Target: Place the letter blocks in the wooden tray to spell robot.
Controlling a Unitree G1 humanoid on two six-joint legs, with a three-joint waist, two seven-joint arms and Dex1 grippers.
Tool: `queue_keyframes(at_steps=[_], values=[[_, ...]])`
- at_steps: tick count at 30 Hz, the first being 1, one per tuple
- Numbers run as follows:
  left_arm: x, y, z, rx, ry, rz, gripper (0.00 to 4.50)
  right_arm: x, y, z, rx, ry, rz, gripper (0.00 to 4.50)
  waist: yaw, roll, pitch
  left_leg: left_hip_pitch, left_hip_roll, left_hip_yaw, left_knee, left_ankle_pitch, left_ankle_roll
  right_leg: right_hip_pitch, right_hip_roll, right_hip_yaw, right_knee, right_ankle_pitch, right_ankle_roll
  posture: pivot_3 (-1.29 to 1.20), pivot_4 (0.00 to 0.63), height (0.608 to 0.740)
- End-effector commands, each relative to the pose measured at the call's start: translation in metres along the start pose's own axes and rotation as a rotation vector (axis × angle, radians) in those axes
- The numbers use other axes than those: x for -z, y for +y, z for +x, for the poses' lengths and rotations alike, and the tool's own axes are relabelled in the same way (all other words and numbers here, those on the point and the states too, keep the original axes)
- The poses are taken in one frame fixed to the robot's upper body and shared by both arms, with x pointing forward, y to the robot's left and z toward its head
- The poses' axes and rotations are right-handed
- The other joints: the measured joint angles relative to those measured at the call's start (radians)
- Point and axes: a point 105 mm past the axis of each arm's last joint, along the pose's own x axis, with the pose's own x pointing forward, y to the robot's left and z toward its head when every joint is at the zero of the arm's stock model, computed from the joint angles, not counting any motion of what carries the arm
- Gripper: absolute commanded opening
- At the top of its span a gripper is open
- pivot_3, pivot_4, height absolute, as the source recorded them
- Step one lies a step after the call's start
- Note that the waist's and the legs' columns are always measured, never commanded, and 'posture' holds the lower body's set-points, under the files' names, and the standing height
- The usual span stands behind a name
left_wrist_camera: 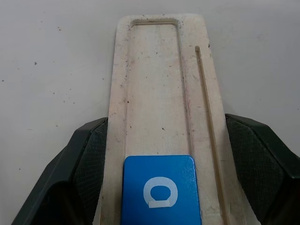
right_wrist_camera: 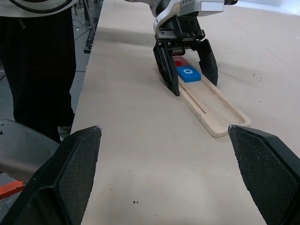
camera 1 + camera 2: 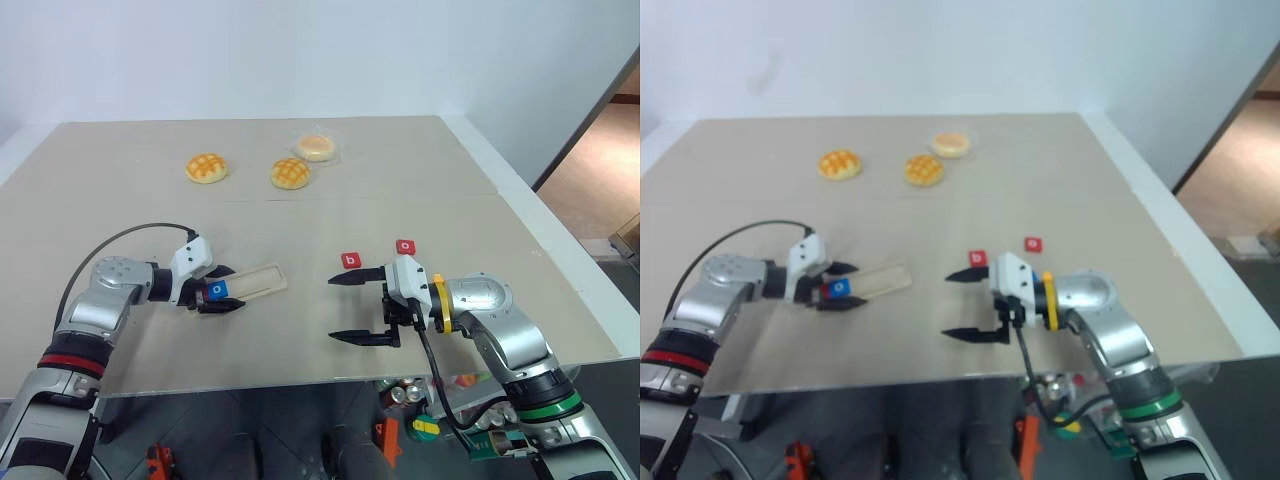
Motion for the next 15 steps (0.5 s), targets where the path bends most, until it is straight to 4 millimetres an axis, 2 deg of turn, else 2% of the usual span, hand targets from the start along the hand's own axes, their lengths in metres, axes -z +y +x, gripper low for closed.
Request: queue_keyframes(at_steps=[1, 3, 8, 11, 15], values=[[0.008, -0.005, -0.001, 0.007, 0.09, 0.09, 3.28, -0.011, -0.001, 0.001, -0.012, -0.019, -0.049, 4.5, 0.0, 0.0, 0.0, 0.0, 0.0, 0.0, 0.0, 0.0, 0.0, 0.0, 0.0, 0.0, 0.0, 0.0, 0.0, 0.0, 0.15, 0.74], [-0.007, -0.013, 0.007, 0.051, 0.079, 0.175, 3.28, -0.012, -0.002, 0.0, -0.011, -0.021, -0.049, 4.5, 0.0, 0.0, 0.0, 0.0, 0.0, 0.0, -0.001, 0.0, 0.0, 0.0, 0.0, 0.0, 0.0, 0.0, 0.0, 0.0, 0.15, 0.74], [-0.033, -0.027, 0.028, 0.1, 0.06, 0.249, 3.28, -0.011, -0.007, -0.005, 0.017, -0.016, -0.042, 4.5, 0.01, 0.0, 0.0, -0.006, -0.002, 0.0, -0.002, -0.001, -0.002, -0.004, -0.002, 0.0, -0.001, -0.003, 0.002, 0.0, 0.15, 0.74], [-0.048, -0.037, 0.043, 0.128, 0.036, 0.237, 3.28, -0.01, -0.009, -0.01, 0.045, -0.008, -0.032, 4.5, 0.011, 0.0, 0.0, -0.014, -0.004, 0.0, -0.001, -0.002, -0.003, -0.009, -0.003, 0.0, -0.002, -0.003, 0.008, 0.0, 0.15, 0.74], [-0.057, -0.046, 0.051, 0.156, 0.015, 0.215, 3.28, -0.008, -0.01, -0.013, 0.06, -0.001, -0.03, 4.5, 0.008, -0.001, 0.0, -0.015, -0.005, 0.0, -0.001, -0.004, -0.004, -0.009, -0.005, 0.001, -0.002, -0.005, 0.011, 0.0, 0.15, 0.74]])
